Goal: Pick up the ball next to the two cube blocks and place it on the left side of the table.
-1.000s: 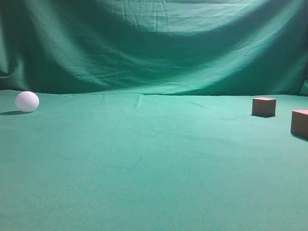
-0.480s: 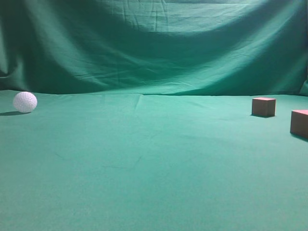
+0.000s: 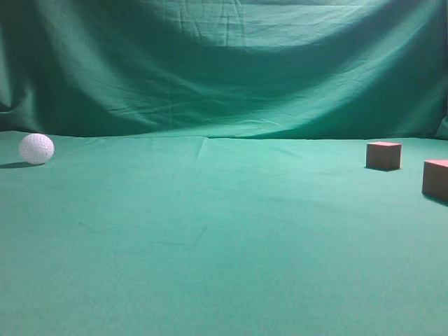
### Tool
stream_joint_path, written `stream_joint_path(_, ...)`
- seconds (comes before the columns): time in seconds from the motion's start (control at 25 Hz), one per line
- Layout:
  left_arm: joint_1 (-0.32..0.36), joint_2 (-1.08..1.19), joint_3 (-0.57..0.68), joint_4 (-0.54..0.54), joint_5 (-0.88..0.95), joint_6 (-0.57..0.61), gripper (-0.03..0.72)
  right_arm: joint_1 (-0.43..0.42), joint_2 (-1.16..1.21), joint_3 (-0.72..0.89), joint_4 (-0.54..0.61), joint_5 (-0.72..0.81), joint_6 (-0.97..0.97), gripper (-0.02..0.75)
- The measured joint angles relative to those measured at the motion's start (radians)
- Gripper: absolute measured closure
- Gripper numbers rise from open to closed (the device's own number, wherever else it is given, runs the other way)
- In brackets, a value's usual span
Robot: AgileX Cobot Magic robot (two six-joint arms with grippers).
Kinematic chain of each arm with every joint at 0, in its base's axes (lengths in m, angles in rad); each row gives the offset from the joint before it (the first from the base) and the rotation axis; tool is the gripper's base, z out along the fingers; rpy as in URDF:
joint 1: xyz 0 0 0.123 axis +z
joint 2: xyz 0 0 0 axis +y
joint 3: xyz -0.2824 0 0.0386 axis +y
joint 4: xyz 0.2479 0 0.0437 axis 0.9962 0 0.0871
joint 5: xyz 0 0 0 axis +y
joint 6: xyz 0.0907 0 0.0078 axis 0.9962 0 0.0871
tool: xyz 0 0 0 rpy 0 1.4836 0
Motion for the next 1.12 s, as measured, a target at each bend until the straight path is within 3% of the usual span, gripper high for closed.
stream_joint_path(0.12,0.000,0.000,0.000,0.000,0.000,0.000,0.688,0.000,-0.146,0.196,-0.008,-0.078,0.002,0.738)
stream_joint_path(0.36,0.000,0.000,0.000,0.000,0.000,0.000,0.688,0.000,-0.396,0.484,-0.038,-0.076,0.025,0.738)
stream_joint_path(0.68,0.000,0.000,0.000,0.000,0.000,0.000,0.688,-0.014,-0.710,0.840,-0.183,-0.325,0.126,0.738)
stream_joint_path(0.8,0.000,0.000,0.000,0.000,0.000,0.000,0.688,-0.086,-0.800,0.986,-0.218,-0.461,0.139,0.738)
stream_joint_path(1.12,0.000,0.000,0.000,0.000,0.000,0.000,0.688,-0.423,-0.961,1.329,-0.223,-0.702,0.145,0.738)
